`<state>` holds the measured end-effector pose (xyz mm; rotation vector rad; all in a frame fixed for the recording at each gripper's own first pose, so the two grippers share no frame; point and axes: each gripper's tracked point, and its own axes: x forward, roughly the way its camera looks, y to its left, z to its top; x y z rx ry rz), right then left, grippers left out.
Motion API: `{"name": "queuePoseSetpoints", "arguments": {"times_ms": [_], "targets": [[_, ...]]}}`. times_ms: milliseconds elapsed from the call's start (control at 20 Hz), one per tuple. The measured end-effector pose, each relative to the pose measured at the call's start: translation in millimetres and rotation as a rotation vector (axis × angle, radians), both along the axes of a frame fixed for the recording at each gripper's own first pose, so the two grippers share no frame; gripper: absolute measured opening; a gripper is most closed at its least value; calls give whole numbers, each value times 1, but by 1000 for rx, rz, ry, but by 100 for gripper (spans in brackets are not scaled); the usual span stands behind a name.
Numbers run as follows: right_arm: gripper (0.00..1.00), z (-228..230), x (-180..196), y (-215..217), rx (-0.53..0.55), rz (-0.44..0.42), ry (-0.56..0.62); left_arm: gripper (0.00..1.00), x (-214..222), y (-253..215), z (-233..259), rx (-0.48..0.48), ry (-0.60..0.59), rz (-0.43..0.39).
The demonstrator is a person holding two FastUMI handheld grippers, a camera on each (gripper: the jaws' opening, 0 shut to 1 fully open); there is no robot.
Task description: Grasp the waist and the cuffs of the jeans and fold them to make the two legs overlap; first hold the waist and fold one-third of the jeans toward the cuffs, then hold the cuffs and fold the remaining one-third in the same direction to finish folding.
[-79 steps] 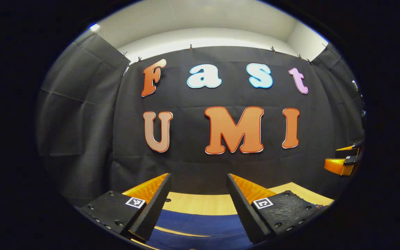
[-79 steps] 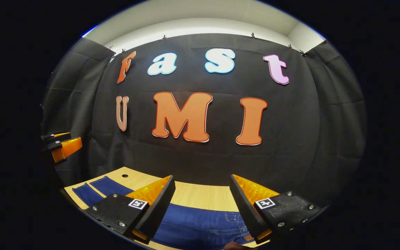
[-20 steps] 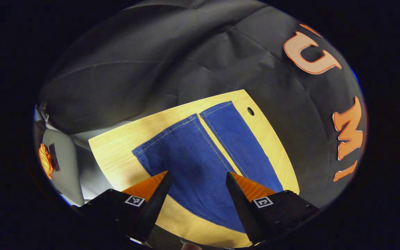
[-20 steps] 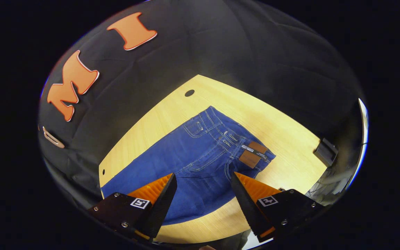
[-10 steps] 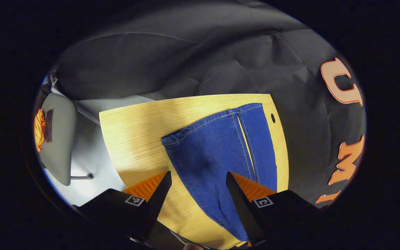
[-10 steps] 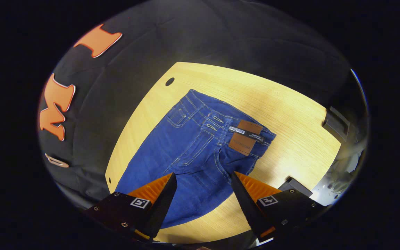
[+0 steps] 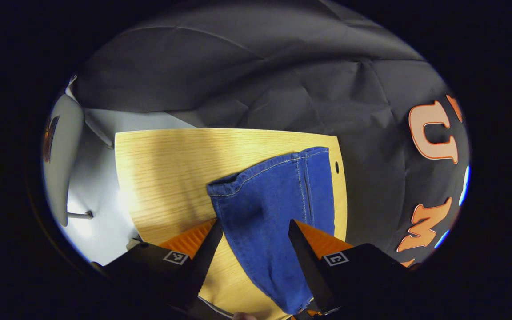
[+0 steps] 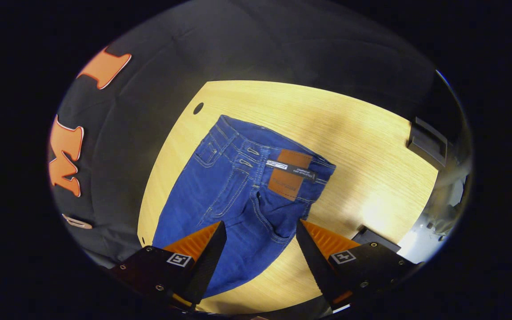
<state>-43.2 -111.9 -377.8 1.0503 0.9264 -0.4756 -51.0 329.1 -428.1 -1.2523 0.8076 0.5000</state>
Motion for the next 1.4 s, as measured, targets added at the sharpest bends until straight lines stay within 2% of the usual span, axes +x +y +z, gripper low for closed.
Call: {"name": "queuePoseSetpoints", "arguments": {"times_ms": [250, 450, 650, 750, 850, 950, 1000, 1050, 1100, 1150, 1200, 1250, 1300, 1350, 1400], "targets": [[98, -11, 1, -4, 68, -59, -15, 93, 14, -4, -1, 36, 1, -35], [98, -23, 3, 0, 99, -68, -7, 92, 30, -3, -2, 41, -20, -37], [98, -23, 14, -1, 129, -77, -41, 80, 45, -8, -7, 39, -26, -51], [98, -23, 18, -1, 150, -82, -55, 78, 50, -9, -10, 25, -28, -54], [96, -23, 22, -1, 184, -98, -73, 69, 54, -7, -10, -8, -45, -28], [94, -24, 25, -3, 225, -138, -88, 68, 52, -7, -17, -36, -30, -6], [93, -25, 27, -4, 238, -149, -90, 57, 52, -6, -18, -46, -27, -1], [90, -28, 26, -4, 236, -148, -85, 53, 47, -5, -21, -49, -12, 5], [87, -32, 24, -4, 227, -141, -66, 41, 46, -3, -25, -54, 6, 7], [75, -37, 23, -3, 217, -139, -45, 33, 41, -1, -26, -52, 22, 10], [67, -38, 23, -2, 210, -132, -32, 16, 39, -1, -30, -45, 45, 26], [52, -41, 24, 1, 202, -113, -13, 3, 43, -4, -27, -37, 34, 15], [48, -39, 16, -6, 183, -105, 29, 6, 33, 6, -16, -17, 59, 4], [32, -52, 26, 0, 177, -135, 45, 0, 40, -1, -28, 0, 62, -3], [16, -46, 28, 3, 174, -119, 40, 2, 33, 2, -19, 9, 65, -14]]}}
